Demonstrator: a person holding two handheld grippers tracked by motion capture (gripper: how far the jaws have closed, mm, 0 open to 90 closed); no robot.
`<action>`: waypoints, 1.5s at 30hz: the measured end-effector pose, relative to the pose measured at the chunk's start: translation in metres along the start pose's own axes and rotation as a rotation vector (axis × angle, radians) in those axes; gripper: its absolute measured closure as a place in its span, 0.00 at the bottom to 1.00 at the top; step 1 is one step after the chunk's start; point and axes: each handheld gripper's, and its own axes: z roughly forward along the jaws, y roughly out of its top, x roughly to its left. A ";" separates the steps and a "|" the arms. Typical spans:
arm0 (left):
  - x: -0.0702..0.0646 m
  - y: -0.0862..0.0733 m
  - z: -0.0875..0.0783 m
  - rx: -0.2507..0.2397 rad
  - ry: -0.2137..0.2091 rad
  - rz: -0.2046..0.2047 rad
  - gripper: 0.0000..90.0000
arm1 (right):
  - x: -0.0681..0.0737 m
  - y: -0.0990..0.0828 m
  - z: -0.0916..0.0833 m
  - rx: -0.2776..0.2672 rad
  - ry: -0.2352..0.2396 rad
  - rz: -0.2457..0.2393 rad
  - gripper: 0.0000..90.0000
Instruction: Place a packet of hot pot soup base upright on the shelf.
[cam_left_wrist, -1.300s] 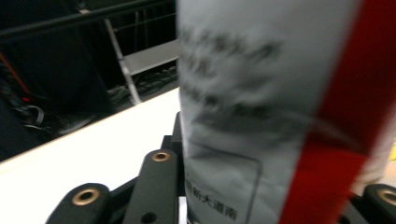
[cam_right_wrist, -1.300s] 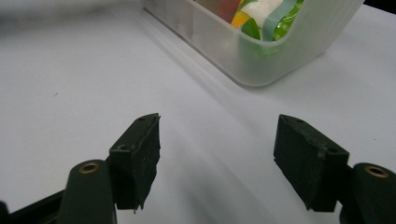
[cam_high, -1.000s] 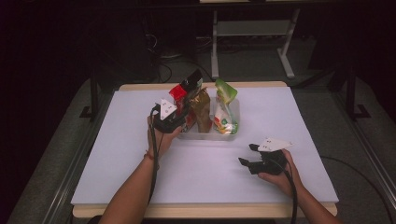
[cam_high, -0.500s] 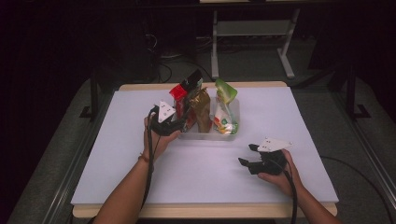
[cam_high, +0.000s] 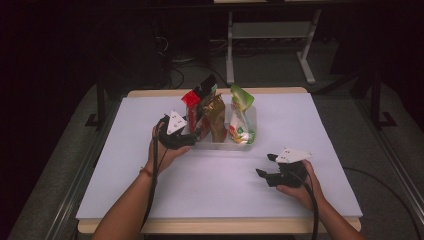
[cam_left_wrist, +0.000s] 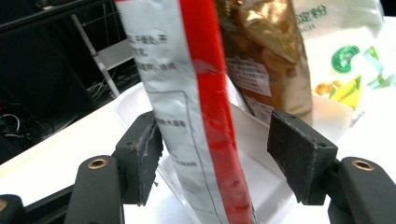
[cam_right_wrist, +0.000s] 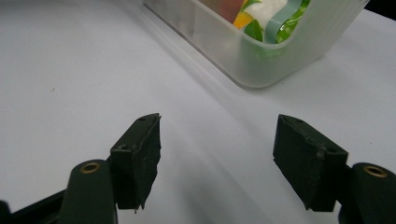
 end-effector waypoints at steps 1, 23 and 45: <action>-0.001 0.000 -0.001 0.003 -0.005 0.002 0.38 | 0.000 0.000 0.000 -0.001 -0.002 -0.005 0.35; 0.002 -0.017 -0.040 0.083 -0.032 0.066 0.28 | 0.005 0.010 -0.009 0.032 -0.124 -0.118 0.29; 0.011 -0.053 -0.078 0.197 -0.018 0.141 0.24 | 0.011 0.021 -0.018 0.138 -0.167 -0.229 0.23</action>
